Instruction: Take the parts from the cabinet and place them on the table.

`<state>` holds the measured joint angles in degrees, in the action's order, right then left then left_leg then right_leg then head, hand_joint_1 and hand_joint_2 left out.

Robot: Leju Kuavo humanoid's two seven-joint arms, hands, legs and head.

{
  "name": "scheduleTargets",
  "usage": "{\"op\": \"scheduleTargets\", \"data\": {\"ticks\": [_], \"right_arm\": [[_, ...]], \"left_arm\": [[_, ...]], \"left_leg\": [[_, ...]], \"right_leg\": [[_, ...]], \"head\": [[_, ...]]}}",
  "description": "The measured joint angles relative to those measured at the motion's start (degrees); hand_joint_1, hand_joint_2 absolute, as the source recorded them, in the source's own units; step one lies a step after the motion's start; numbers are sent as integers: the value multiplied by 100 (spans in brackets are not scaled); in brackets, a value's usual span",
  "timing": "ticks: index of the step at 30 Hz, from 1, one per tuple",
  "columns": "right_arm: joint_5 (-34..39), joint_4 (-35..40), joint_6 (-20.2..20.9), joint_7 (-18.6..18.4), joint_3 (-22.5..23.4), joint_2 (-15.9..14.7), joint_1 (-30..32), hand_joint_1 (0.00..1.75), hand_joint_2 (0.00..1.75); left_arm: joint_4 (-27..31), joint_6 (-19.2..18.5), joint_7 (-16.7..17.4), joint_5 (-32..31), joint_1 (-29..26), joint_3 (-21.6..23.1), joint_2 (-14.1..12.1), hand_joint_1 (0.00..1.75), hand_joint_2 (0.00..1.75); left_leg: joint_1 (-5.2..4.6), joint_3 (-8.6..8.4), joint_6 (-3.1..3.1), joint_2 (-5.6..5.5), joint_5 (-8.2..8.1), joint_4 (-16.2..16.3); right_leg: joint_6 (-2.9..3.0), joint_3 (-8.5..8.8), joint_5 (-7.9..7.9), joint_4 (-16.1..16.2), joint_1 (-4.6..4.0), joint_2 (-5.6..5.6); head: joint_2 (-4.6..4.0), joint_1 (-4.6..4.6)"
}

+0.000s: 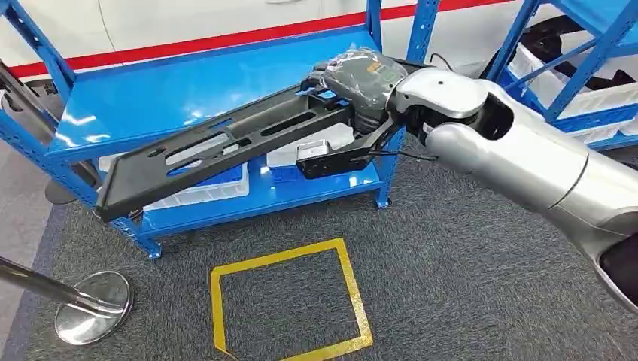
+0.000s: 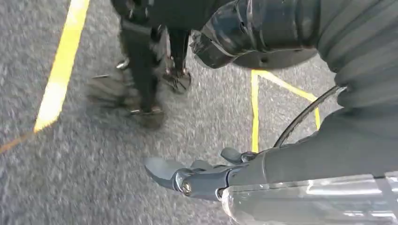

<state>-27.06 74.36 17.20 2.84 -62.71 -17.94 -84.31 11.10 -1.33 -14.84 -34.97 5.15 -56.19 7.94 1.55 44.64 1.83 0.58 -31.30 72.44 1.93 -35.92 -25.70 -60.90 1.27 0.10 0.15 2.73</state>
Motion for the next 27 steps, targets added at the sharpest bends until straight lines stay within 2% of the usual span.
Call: {"op": "scheduleTargets", "data": {"ticks": [1,2,3,5,6,7,8,10,11,12,13,15,16,17,18,19,20,21,22,23,24,26,27], "right_arm": [[0,0,-2,0,-2,0,13,175,175],[0,0,-2,0,-5,0,30,175,175],[0,0,-4,0,-5,0,36,175,175],[0,0,-24,0,-4,0,33,175,175],[0,2,-37,0,-4,0,34,175,175],[-15,2,-57,-6,2,-4,33,175,175],[-20,4,-85,-20,2,-4,45,175,175],[-20,9,-101,-24,2,-7,62,175,175],[-20,9,-107,-26,2,-13,64,175,175],[-33,7,-120,-44,2,-59,76,175,175],[-44,7,-116,-50,0,-61,77,175,175],[-193,-40,31,-164,-33,-44,69,175,175],[-276,-110,99,-217,-77,0,57,175,175],[-403,-274,138,-284,-156,132,42,175,175],[-496,-484,162,-354,-225,305,30,175,175],[-558,-641,177,-389,-265,438,10,175,175],[-630,-875,190,-431,-324,593,-64,175,175],[-690,-1116,221,-474,-387,790,-141,175,175],[-726,-1260,241,-483,-418,939,-239,175,175],[-741,-1450,249,-494,-442,1115,-303,175,175],[-741,-1636,256,-492,-465,1184,-346,175,175],[-741,-1864,258,-468,-514,1336,-385,175,175],[-741,-1979,258,-463,-542,1364,-401,175,175]], "left_arm": [[0,0,0,0,3,0,0,0,175],[0,0,-2,0,4,0,-5,0,175],[0,9,0,0,4,0,-7,0,175],[0,33,0,0,6,-2,-7,0,175],[0,39,0,0,20,-4,-11,0,175],[0,50,0,0,17,-4,-22,0,175],[0,50,0,-7,16,-7,-24,0,175],[0,50,0,-7,24,-18,-35,0,175],[0,50,0,-11,24,-28,-35,0,175],[0,50,0,-20,34,-33,-31,0,175],[0,50,2,-26,32,-33,-31,0,175],[0,52,26,-92,42,-33,-31,0,175],[0,59,46,-120,53,-33,-31,0,175],[0,72,83,-166,64,-35,-31,0,175],[0,68,98,-194,86,-35,-31,0,175],[0,66,114,-232,114,-35,-31,0,175],[0,59,131,-254,161,-33,-29,0,175],[0,48,153,-286,188,-33,-11,0,175],[0,41,177,-306,211,-31,13,0,175],[0,28,186,-328,221,-31,20,0,175],[0,24,190,-332,234,-28,20,0,175],[0,22,199,-334,226,-26,35,0,175],[0,20,199,-337,224,-26,35,0,175]], "left_leg": [[0,20,4,-1,-64,316],[0,-60,-2,-2,9,419],[-2,-260,-19,-3,180,265],[-8,-943,-87,-13,471,-615],[-19,-1253,-126,-33,364,-1127],[-58,-1459,-138,-68,262,-1397],[-76,-1460,-142,-77,259,-1467],[-107,-1416,-174,-85,352,-1472],[-98,-1377,-210,-71,440,-1582],[-54,-1395,-244,-6,533,-1624],[-56,-1329,-330,-5,601,-1651],[-66,-1158,-351,2,710,-1613],[-74,-1072,-354,2,760,-1585],[-80,-981,-352,4,810,-1554],[-83,-891,-344,8,858,-1524],[-84,-810,-340,10,897,-1492],[-89,-674,-321,9,968,-1433],[-90,-593,-298,8,1006,-1388],[-120,-496,-259,2,1041,-1328],[-116,-464,-230,22,1089,-1307],[-122,-462,-202,20,1153,-1330],[-104,-439,-150,8,1297,-1399],[-89,-384,-118,-13,1264,-1402]], "right_leg": [[-2,-70,52,-7,-7,0],[-6,-139,106,-8,-12,-2],[-13,-204,164,-7,-14,-1],[-45,-301,251,-5,-14,8],[-70,-315,280,-3,-10,3],[-117,-338,324,3,-34,-5],[-162,-336,377,42,-4,-25],[-228,-328,494,134,21,-30],[-282,-332,545,166,-12,0],[-288,-376,373,114,7,-1],[-276,-455,36,-127,2,-6],[-270,-683,-634,-1023,-3,-5],[-273,-763,-803,-1438,-5,-6],[-273,-766,-811,-1698,-4,-7],[-264,-659,-674,-1690,-4,-8],[-252,-506,-514,-1544,-5,-8],[-215,-138,-269,-1079,-10,-8],[-179,168,-236,-668,-22,-7],[-157,504,-452,-174,-72,-11],[-150,549,-535,14,-66,-7],[-149,508,-475,0,-79,-3],[-77,432,-386,1,-93,-13],[-24,383,-287,39,-48,-63]], "head": [[0,2],[0,0],[-2,0],[0,2],[0,0],[0,0],[0,0],[0,0],[0,-2],[0,-7],[-2,-9],[0,-7],[0,-7],[-2,-7],[0,-7],[0,-7],[0,-7],[0,-7],[0,-7],[0,9],[0,-5],[0,-5],[-2,-5]]}}
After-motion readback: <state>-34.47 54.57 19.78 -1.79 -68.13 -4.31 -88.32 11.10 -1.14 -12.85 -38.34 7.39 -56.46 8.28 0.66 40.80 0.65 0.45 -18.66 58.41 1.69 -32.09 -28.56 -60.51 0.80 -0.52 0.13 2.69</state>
